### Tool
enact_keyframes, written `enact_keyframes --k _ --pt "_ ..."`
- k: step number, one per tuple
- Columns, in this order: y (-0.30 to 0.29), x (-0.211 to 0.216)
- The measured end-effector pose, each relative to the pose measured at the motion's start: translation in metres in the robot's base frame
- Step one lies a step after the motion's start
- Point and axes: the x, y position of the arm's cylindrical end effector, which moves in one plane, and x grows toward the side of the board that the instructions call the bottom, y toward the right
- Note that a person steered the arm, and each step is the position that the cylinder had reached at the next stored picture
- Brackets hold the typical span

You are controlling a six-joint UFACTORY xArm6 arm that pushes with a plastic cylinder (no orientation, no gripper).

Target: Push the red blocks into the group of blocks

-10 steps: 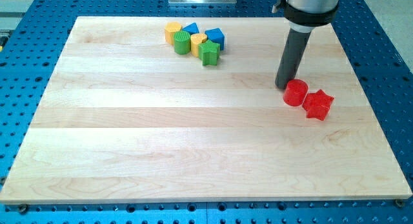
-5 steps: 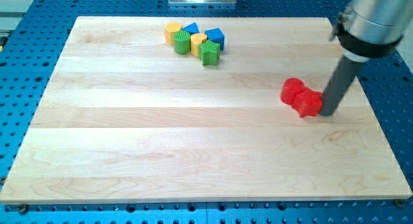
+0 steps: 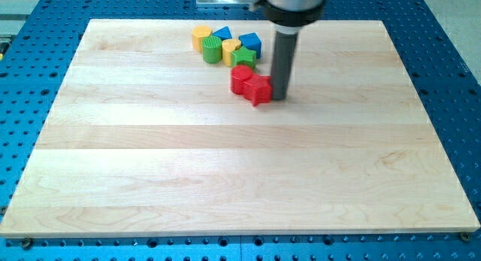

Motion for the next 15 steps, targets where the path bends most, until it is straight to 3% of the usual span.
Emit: enact_keyframes --k 1,2,3,4,6,8,9,10,11,12,13,15 --pt "-0.036 -0.012" --pt "-0.038 0.034" --pt "-0.06 0.035" --pt "-0.076 0.003" --pt "-0.119 0.0" --pt "-0.093 -0.036" --pt "-0.098 -0.011" --pt "-0.149 -0.009" --pt "-0.145 -0.052" --pt "-0.129 -0.053" --pt "-0.16 -0.036" --pt "-0.094 -0.007"
